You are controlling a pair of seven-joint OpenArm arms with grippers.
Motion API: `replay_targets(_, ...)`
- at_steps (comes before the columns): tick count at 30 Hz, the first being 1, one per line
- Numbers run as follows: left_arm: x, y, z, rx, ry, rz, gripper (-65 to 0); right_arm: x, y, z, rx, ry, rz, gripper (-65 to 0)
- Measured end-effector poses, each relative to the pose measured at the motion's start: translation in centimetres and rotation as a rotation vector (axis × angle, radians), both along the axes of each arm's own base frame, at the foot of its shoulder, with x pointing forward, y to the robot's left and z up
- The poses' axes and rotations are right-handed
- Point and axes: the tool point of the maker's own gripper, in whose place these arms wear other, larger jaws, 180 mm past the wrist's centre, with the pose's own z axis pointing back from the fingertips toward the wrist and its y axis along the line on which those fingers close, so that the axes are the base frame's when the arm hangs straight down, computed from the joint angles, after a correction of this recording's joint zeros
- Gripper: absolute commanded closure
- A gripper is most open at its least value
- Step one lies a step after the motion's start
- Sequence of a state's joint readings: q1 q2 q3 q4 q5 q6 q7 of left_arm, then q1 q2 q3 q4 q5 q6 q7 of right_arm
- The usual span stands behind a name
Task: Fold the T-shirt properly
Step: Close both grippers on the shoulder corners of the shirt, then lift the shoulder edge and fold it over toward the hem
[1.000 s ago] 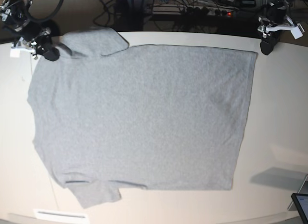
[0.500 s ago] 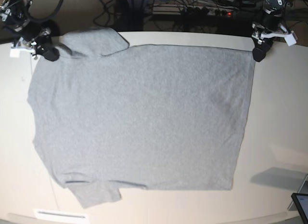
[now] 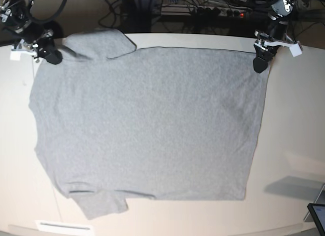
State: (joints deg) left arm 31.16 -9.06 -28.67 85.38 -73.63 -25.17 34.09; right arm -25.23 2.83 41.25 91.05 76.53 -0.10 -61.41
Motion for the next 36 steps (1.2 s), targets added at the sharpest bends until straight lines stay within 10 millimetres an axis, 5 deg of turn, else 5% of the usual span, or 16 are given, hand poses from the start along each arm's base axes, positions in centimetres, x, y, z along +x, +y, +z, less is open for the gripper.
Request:
replay_targets(3,0.0,0.1,0.0,0.001,0.0,0.0,-29.7,0.0,0.0,0.0,0.0,0.0,0.0,-0.1)
replay_targets(9,-0.7,0.1,-0.9,0.004,0.049,0.0,0.0,0.0,0.0,0.0,0.0,0.0,0.001,-0.1)
replay_targets(15,-0.9,0.0,-1.1,0.053,0.074,-0.032,0.0,0.1,0.1,0.3,-0.005,-0.007,0.005,-0.1)
replay_targets(22,-0.6,-0.1,-0.8,0.113,0.087,-0.066,0.0,1.6,0.2,3.0,-0.065,-0.084,0.046,-0.1)
replay_targets(36,4.1,-1.8,5.6,0.257,-0.064,-0.174,0.0,3.1,0.0,5.4,-0.125,-0.146,0.093,-0.1)
